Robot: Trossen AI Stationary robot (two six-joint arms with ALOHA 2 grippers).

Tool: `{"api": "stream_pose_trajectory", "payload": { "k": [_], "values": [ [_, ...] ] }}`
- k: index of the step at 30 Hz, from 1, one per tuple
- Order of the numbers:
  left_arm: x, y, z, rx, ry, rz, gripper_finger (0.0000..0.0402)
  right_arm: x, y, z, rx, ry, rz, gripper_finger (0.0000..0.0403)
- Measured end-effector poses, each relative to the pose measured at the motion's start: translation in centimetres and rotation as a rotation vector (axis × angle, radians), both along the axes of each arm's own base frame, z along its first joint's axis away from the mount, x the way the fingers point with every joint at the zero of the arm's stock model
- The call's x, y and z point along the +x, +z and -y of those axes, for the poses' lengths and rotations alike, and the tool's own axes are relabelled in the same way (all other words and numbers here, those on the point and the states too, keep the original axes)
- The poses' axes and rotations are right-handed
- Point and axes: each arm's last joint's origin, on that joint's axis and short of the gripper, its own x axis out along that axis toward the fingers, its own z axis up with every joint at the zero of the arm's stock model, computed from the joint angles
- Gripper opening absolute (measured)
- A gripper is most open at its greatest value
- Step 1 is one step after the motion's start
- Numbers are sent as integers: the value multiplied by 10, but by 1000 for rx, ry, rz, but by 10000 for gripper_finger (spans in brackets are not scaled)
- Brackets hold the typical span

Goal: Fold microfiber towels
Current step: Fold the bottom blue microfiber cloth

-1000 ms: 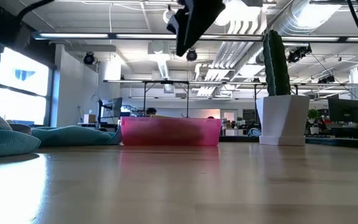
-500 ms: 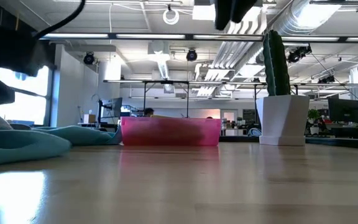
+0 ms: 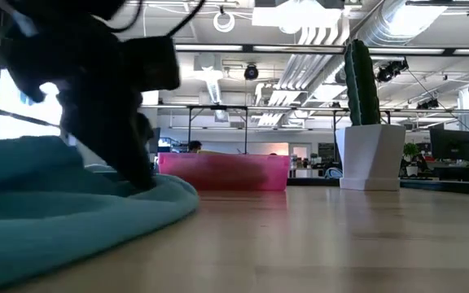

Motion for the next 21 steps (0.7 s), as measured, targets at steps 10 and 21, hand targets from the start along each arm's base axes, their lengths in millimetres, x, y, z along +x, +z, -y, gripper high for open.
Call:
{"api": "stream_pose_trajectory", "payload": {
  "k": [10, 21],
  "values": [
    [61, 49, -29, 194, -144, 190, 131, -21, 0, -1, -148, 55, 70, 171],
    [33, 90, 3, 81, -173, -152, 131, -85, -43, 78, 35, -153, 416, 171]
  ]
}}
